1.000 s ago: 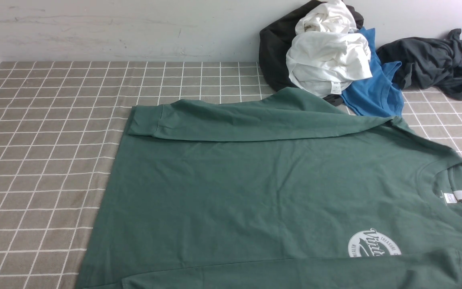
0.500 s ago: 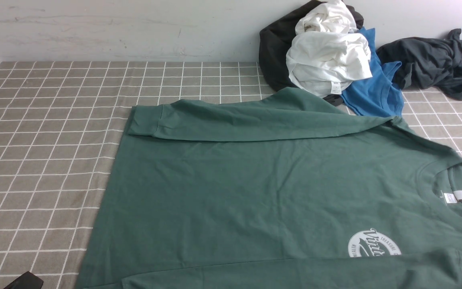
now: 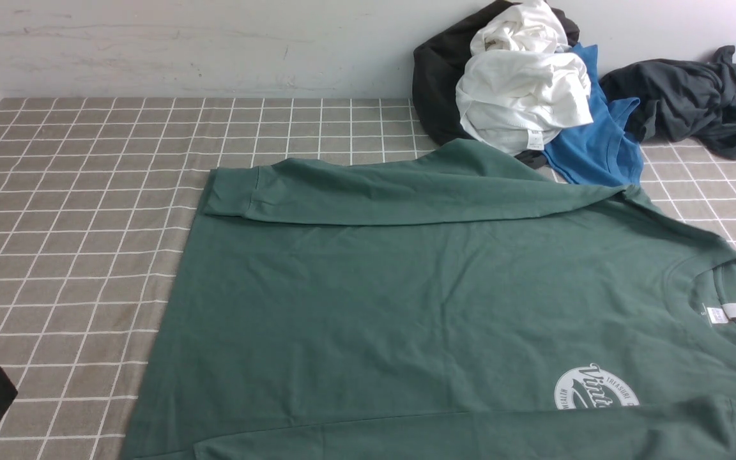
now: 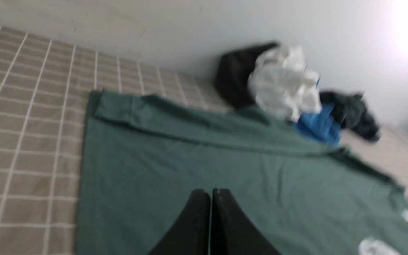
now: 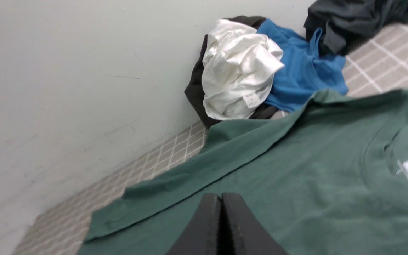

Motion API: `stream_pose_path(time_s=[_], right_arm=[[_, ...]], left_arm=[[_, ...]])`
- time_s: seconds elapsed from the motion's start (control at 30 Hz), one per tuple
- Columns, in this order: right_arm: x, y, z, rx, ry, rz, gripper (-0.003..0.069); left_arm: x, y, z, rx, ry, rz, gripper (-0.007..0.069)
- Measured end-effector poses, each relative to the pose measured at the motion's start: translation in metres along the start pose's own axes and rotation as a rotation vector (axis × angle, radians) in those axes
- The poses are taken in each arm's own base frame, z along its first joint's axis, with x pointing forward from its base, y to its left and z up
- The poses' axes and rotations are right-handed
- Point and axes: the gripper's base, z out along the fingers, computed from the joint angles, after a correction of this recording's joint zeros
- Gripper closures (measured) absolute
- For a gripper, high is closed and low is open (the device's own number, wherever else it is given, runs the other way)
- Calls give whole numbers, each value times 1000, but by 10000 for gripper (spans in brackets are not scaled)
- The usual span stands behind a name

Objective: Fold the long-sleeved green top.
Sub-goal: Use the left arm to clamp the cuff closest to it

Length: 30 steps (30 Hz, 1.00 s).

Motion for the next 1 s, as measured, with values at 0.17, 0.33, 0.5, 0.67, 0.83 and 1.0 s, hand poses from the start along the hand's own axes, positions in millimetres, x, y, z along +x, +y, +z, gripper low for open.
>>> stream_pose_path(time_s=[0.17,0.33,0.5,0.67,0.83,1.0], right_arm=[[-39,22,27,55,243,-260,673],[-48,34,62,38,658,-418,673],[-18,55,82,-133,1025,-544,673],[8,73,84,-286,1173,-684,673],[14,80,87,-330,1158,-726,673],[13,81,90,-330,1122,-732,673]], left_arm=[[-26,3,20,-121,388,172,631],[-29,15,47,-160,730,312,620],[-6,9,84,-52,986,390,496],[16,11,127,-47,1122,382,267],[38,24,169,-83,1148,376,81],[66,38,206,-109,1152,374,36]])
